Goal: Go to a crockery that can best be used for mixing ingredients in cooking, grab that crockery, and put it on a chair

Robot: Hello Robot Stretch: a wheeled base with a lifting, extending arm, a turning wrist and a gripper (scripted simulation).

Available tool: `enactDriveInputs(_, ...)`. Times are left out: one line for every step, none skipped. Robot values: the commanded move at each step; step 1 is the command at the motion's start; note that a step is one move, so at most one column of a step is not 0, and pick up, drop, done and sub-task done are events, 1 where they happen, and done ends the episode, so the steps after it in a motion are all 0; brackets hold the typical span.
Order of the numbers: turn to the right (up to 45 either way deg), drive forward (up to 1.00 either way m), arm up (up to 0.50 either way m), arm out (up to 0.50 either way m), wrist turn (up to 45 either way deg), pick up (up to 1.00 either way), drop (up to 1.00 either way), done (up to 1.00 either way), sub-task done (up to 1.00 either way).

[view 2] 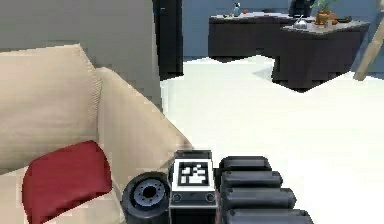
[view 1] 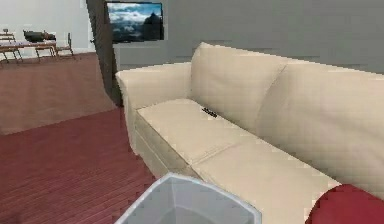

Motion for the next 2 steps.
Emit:
enactDriveInputs(-30.0,0.00,0.00,0.00,0.0,0.00,0.00,0.00,0.00)
enactDriveInputs(0.0,1.00,0.00,0.00,0.0,0.00,0.00,0.00,0.00)
